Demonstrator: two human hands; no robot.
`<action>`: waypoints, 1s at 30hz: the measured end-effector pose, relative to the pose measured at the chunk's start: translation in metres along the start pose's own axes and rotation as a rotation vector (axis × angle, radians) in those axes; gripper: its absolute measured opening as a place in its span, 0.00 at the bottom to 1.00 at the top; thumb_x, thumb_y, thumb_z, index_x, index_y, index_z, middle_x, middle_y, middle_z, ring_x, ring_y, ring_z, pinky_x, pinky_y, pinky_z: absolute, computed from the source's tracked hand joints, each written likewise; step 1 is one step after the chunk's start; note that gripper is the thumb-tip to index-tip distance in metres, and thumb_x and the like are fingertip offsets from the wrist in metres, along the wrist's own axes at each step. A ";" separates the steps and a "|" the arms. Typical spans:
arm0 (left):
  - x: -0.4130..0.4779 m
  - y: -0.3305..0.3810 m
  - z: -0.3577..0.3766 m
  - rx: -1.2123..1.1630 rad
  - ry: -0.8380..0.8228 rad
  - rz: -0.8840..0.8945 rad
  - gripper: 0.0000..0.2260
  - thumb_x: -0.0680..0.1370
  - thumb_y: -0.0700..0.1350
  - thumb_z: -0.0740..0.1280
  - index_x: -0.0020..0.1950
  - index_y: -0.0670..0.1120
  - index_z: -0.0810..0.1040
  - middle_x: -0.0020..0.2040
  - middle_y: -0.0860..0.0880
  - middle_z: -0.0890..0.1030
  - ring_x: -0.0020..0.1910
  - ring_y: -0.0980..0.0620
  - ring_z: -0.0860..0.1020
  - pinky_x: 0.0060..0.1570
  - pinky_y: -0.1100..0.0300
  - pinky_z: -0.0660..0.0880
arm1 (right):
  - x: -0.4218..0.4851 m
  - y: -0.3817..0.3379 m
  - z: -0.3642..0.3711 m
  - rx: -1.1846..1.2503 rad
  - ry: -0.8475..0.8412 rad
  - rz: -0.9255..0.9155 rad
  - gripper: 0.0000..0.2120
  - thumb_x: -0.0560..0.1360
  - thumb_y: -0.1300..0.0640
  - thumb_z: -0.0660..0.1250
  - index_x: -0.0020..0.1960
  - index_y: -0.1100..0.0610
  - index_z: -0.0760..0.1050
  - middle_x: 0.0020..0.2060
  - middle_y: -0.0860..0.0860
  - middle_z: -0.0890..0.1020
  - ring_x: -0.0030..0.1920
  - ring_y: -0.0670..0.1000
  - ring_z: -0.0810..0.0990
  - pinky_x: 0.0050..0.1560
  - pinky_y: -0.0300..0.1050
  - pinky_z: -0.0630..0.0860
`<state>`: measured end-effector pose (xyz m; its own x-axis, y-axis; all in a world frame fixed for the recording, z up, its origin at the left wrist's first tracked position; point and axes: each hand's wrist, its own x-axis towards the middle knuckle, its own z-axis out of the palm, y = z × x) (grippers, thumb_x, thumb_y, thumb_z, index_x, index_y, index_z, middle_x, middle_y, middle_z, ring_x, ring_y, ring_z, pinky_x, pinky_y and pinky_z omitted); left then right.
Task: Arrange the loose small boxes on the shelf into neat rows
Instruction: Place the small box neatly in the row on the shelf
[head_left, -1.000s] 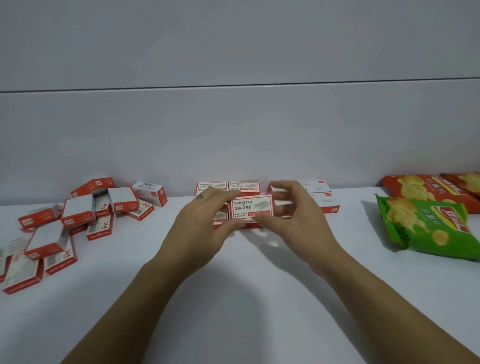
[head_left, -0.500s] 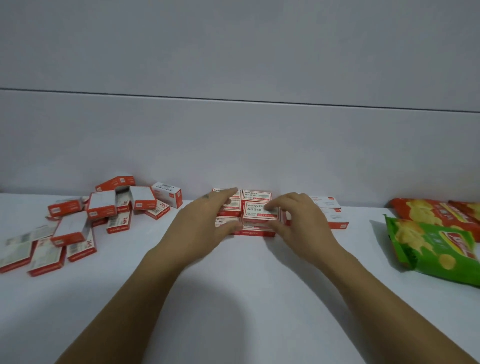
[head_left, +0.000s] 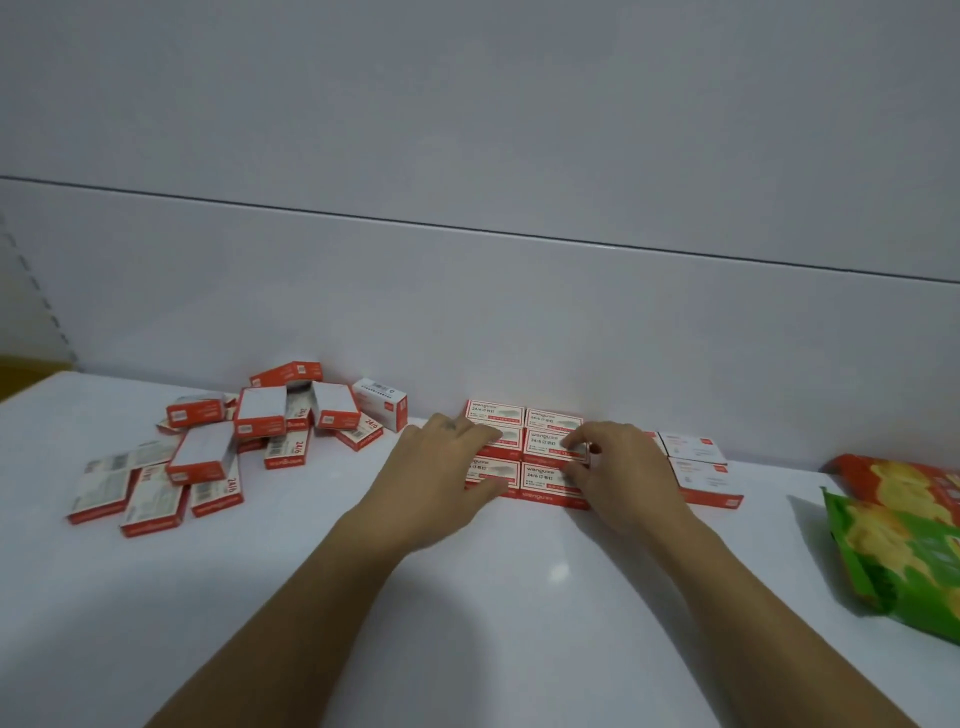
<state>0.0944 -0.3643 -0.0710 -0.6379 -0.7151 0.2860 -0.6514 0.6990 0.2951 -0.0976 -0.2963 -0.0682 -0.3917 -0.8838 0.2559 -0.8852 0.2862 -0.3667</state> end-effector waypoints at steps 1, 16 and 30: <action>0.000 0.000 0.001 0.005 -0.009 0.008 0.24 0.77 0.60 0.61 0.71 0.56 0.65 0.69 0.55 0.71 0.66 0.54 0.67 0.67 0.53 0.64 | 0.000 0.001 0.001 -0.007 0.003 -0.003 0.13 0.74 0.51 0.70 0.57 0.48 0.79 0.54 0.49 0.81 0.51 0.49 0.77 0.50 0.42 0.71; 0.003 0.003 0.005 -0.035 -0.045 -0.051 0.23 0.77 0.60 0.62 0.71 0.57 0.66 0.70 0.55 0.70 0.67 0.55 0.67 0.66 0.57 0.66 | -0.001 -0.005 0.007 -0.188 0.029 -0.120 0.14 0.78 0.48 0.60 0.60 0.47 0.78 0.57 0.47 0.79 0.55 0.50 0.72 0.56 0.45 0.64; -0.011 -0.013 -0.039 0.134 0.062 -0.092 0.21 0.77 0.60 0.62 0.68 0.55 0.69 0.67 0.54 0.72 0.67 0.51 0.67 0.65 0.50 0.64 | -0.004 -0.043 -0.003 -0.174 -0.011 -0.293 0.27 0.74 0.41 0.62 0.70 0.47 0.65 0.68 0.48 0.69 0.67 0.52 0.67 0.69 0.50 0.58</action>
<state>0.1265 -0.3657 -0.0422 -0.5489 -0.7720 0.3204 -0.7575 0.6215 0.1997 -0.0590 -0.3032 -0.0508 -0.1124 -0.9415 0.3177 -0.9896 0.0773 -0.1210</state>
